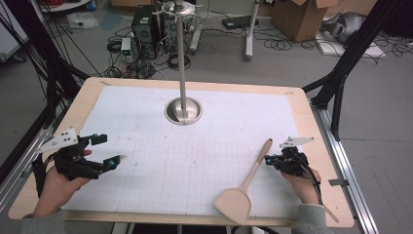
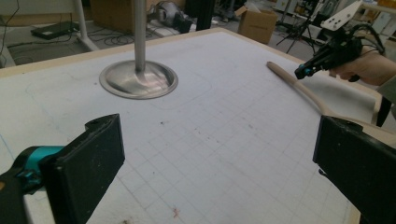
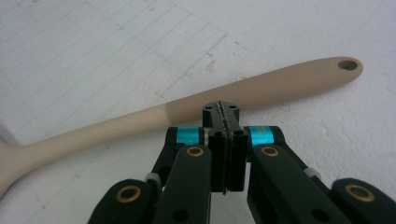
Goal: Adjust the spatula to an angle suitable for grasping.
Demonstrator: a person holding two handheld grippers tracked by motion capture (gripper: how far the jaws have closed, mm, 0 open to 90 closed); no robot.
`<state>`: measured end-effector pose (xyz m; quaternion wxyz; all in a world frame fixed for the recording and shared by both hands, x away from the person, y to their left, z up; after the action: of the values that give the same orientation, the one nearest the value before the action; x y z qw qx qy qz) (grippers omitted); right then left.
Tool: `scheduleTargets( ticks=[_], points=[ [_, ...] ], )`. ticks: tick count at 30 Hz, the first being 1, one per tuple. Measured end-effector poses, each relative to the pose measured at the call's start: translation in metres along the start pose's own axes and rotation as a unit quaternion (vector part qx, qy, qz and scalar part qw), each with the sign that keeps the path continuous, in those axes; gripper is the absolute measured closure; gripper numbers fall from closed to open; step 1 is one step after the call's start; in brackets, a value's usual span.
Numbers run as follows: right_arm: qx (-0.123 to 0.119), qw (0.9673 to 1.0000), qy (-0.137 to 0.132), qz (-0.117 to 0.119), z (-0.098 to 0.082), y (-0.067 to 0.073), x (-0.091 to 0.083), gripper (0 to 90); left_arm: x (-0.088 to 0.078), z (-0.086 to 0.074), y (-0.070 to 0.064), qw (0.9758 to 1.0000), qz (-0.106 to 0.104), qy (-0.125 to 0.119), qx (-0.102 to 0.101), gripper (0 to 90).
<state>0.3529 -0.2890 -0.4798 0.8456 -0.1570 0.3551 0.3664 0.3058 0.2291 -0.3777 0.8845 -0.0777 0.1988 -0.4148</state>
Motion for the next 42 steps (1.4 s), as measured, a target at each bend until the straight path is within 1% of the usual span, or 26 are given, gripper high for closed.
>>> scheduleTargets(
  ticks=[3, 4, 7, 9, 10, 12, 13, 17, 18, 21, 24, 26, 27, 30, 33, 34, 40, 41, 42],
  points=[
    [0.005, 1.0000, -0.001, 0.001, 0.000, -0.003, 0.003, 90.0, -0.002, 0.002, -0.004, 1.0000, -0.004, -0.006, 0.003, 2.5],
    [0.006, 1.0000, 0.003, 0.002, -0.001, -0.005, 0.004, 90.0, -0.003, 0.002, -0.004, 1.0000, -0.004, -0.005, 0.005, 2.6],
    [0.009, 0.9999, 0.008, 0.002, -0.002, -0.008, 0.008, 90.0, -0.003, 0.001, -0.002, 1.0000, 0.000, -0.004, 0.002, 2.5],
    [0.013, 0.9999, 0.002, 0.007, 0.000, -0.008, 0.009, 90.0, -0.004, 0.000, 0.000, 1.0000, 0.003, -0.002, 0.002, 2.5],
    [0.009, 0.9999, 0.000, 0.008, 0.000, -0.009, 0.010, 90.0, -0.004, 0.000, 0.000, 1.0000, 0.003, -0.001, 0.001, 2.5],
    [0.010, 0.9999, -0.003, 0.012, 0.001, -0.009, 0.012, 90.0, -0.004, 0.000, -0.001, 1.0000, 0.002, -0.003, 0.000, 2.5],
    [0.007, 0.9999, -0.006, 0.014, 0.002, -0.010, 0.013, 90.0, -0.004, 0.000, -0.002, 1.0000, 0.000, -0.004, 0.001, 2.5],
    [0.000, 0.9997, -0.016, 0.020, 0.007, -0.009, 0.020, 90.0, -0.004, -0.001, -0.004, 1.0000, 0.001, -0.003, 0.003, 2.5],
    [0.003, 0.9996, -0.019, 0.023, 0.008, -0.009, 0.021, 90.0, -0.005, -0.001, -0.003, 1.0000, 0.002, -0.001, 0.003, 2.5],
    [-0.001, 0.9992, -0.024, 0.031, 0.010, -0.009, 0.025, 90.0, -0.006, -0.003, -0.001, 1.0000, 0.006, 0.000, 0.001, 2.5],
    [0.000, 0.9988, -0.031, 0.038, 0.012, -0.010, 0.028, 90.0, -0.006, -0.004, -0.001, 1.0000, 0.008, 0.001, 0.000, 2.5],
    [-0.006, 0.9985, -0.037, 0.039, 0.015, -0.010, 0.031, 90.0, -0.005, -0.004, -0.001, 1.0000, 0.008, 0.001, 0.000, 2.5],
    [-0.004, 0.9984, -0.038, 0.042, 0.016, -0.009, 0.032, 90.0, -0.005, -0.004, -0.001, 1.0000, 0.008, 0.002, 0.000, 2.5],
    [-0.007, 0.9986, -0.030, 0.043, 0.021, -0.008, 0.036, 90.0, -0.005, -0.005, 0.000, 0.9999, 0.010, 0.004, 0.001, 2.5],
    [-0.025, 0.9987, -0.014, 0.042, 0.030, -0.005, 0.042, 90.0, -0.006, -0.006, 0.001, 0.9999, 0.013, 0.004, 0.000, 2.5],
    [-0.029, 0.9988, -0.010, 0.037, 0.033, -0.004, 0.044, 90.0, -0.007, -0.006, 0.001, 0.9999, 0.013, 0.003, -0.001, 2.5],
    [-0.045, 0.9976, 0.006, 0.053, 0.049, 0.003, 0.057, 90.0, -0.010, -0.007, 0.003, 0.9999, 0.016, 0.002, -0.003, 2.5],
    [-0.054, 0.9972, 0.006, 0.051, 0.052, 0.003, 0.060, 90.0, -0.011, -0.007, 0.003, 0.9999, 0.017, 0.002, -0.003, 2.5],
    [-0.055, 0.9970, 0.006, 0.055, 0.054, 0.005, 0.062, 90.0, -0.011, -0.007, 0.003, 0.9998, 0.017, 0.002, -0.004, 2.5]
  ],
)
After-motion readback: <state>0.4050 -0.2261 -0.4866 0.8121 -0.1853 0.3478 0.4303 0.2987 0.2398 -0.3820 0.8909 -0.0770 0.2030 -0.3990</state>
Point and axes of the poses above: each handheld gripper's, and its own axes: x roughly forward along the jaws, z roughly out of its top, y roughly to its left, the point moved 7 cm from there along x, roughly forward along the jaws, and after that the axes turned 9 degrees about -x, right-handed, at the moved point
